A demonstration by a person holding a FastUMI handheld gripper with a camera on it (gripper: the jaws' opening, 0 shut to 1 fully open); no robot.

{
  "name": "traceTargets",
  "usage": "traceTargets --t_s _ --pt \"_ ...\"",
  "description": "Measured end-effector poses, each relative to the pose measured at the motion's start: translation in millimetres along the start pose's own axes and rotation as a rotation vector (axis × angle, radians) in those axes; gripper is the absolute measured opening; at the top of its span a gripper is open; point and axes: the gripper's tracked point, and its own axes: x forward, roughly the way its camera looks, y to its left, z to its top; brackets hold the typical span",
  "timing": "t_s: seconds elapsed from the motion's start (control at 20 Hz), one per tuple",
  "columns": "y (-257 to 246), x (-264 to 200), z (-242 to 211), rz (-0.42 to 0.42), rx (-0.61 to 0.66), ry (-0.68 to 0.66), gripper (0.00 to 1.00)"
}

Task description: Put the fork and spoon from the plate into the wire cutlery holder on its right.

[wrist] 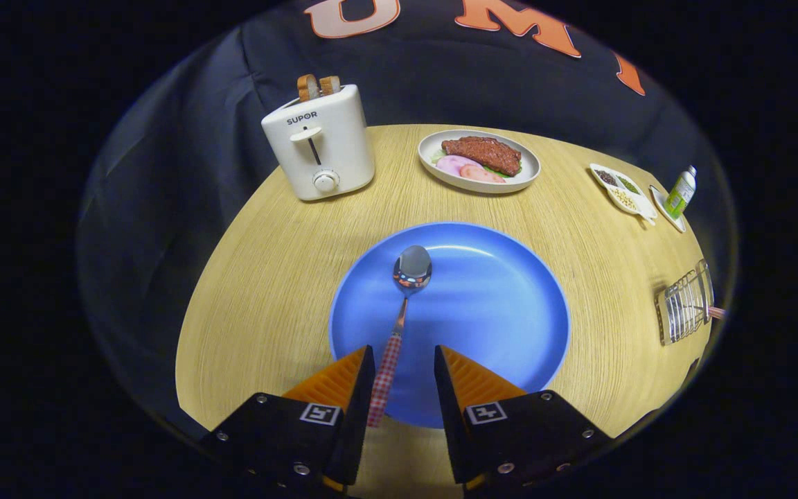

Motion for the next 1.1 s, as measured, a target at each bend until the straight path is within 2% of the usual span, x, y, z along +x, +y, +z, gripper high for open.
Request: traceTargets --t_s 0.45,0.5,0.7,0.85,1.1 --pt "-21.7 7.8 -15.5 -0.028 -0.008 0.02 0.31" --pt "-25.0 7.2 -14.7 -0.026 0.0 0.017 0.25" --pt "-26.8 11.4 -12.2 0.023 0.003 0.022 0.13" --pt "-29.6 5.5 -6.0 0.064 0.026 0.029 0.11" --pt "-44.9 -18.8 26.0 0.101 0.012 -0.044 0.11"
